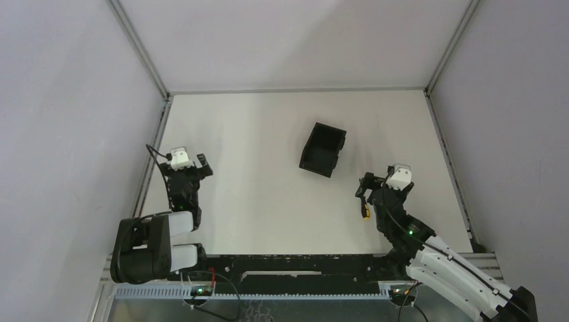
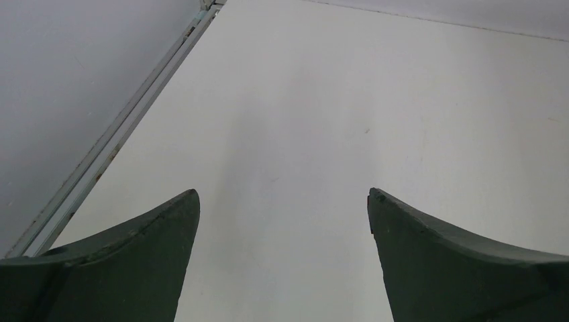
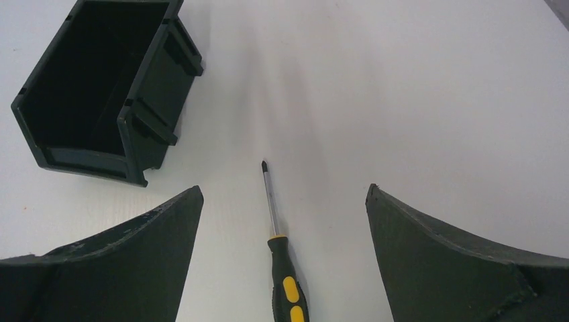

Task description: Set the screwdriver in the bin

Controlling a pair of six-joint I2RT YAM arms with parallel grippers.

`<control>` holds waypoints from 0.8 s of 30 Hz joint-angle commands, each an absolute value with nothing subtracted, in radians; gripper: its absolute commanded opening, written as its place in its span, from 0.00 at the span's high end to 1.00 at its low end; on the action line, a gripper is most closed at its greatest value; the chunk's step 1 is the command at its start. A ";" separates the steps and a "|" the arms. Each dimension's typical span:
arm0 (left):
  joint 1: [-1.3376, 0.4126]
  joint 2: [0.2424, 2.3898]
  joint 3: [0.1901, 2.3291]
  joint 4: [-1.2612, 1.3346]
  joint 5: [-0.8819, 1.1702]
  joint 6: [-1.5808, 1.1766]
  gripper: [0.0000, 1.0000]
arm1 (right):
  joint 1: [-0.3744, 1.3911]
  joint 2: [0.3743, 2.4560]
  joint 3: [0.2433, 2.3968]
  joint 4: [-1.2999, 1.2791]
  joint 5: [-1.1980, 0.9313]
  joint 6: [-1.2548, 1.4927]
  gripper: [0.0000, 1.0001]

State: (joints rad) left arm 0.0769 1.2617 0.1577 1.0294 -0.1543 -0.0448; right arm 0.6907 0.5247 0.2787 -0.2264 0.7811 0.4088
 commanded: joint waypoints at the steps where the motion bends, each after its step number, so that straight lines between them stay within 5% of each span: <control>1: 0.071 1.253 0.192 1.048 -0.160 -0.029 0.00 | 0.703 0.537 0.326 -0.188 0.808 0.396 0.00; 14: 0.071 1.255 0.192 1.049 -0.161 -0.028 0.00 | 0.554 0.930 0.699 -0.735 0.385 0.657 0.00; 24: 0.071 1.253 0.193 1.048 -0.161 -0.029 0.00 | 0.528 1.360 0.701 -0.640 0.251 0.650 0.00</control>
State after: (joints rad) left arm 0.0769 1.2617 0.1577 1.0294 -0.1543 -0.0444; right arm 0.5400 1.2480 0.6968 -0.6792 0.3073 0.6373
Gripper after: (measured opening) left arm 0.996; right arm 0.994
